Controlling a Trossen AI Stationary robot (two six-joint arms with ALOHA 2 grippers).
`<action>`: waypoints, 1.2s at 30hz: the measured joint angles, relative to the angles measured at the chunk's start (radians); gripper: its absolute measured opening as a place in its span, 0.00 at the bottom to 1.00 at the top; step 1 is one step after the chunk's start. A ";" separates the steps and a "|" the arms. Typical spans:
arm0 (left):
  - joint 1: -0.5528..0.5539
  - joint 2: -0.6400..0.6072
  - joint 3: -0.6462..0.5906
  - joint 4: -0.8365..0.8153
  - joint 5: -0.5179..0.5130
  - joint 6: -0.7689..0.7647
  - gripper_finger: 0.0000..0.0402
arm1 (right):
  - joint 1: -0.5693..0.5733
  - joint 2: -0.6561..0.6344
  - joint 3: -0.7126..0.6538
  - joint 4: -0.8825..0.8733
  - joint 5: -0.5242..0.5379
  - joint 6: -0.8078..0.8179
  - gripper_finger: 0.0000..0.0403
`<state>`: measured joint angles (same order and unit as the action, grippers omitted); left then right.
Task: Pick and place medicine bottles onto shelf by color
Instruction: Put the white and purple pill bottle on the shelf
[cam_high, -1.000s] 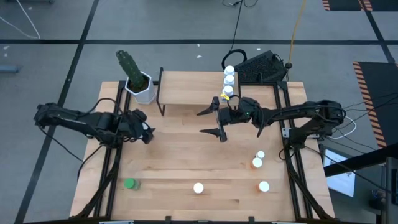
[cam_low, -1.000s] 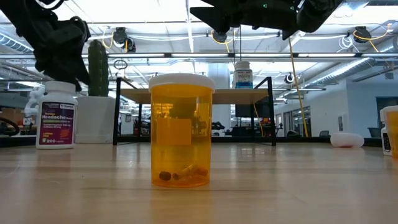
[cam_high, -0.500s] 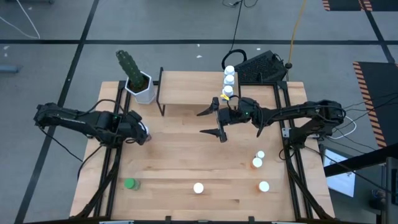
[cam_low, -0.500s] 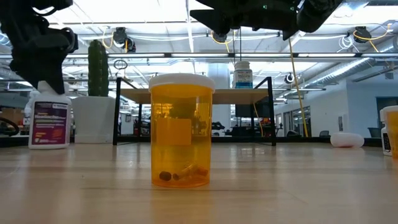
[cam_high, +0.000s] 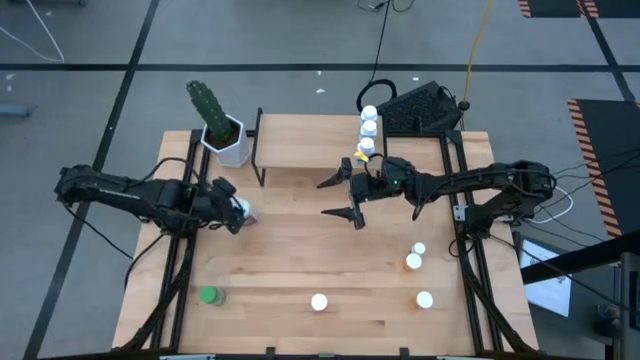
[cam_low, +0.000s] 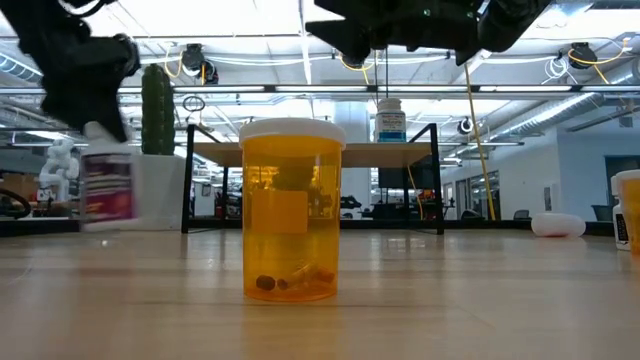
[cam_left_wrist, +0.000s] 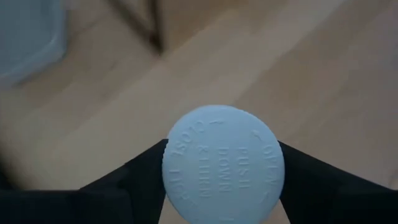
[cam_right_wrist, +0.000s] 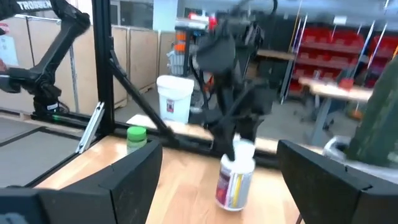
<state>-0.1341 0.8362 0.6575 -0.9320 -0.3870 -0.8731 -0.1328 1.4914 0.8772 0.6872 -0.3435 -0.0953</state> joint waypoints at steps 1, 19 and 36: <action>0.000 0.016 0.000 0.056 0.000 0.032 0.64 | 0.003 0.000 0.000 -0.031 0.001 0.003 0.78; -0.002 0.536 0.163 0.568 0.075 0.420 0.66 | 0.079 0.036 0.000 -0.085 0.115 -0.019 0.78; -0.027 0.523 0.358 0.391 0.046 0.506 0.90 | 0.107 0.050 0.000 -0.142 0.268 0.009 0.78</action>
<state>-0.1615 1.3587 1.0159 -0.5410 -0.3407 -0.3671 -0.0261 1.5416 0.8776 0.5453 -0.0751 -0.0859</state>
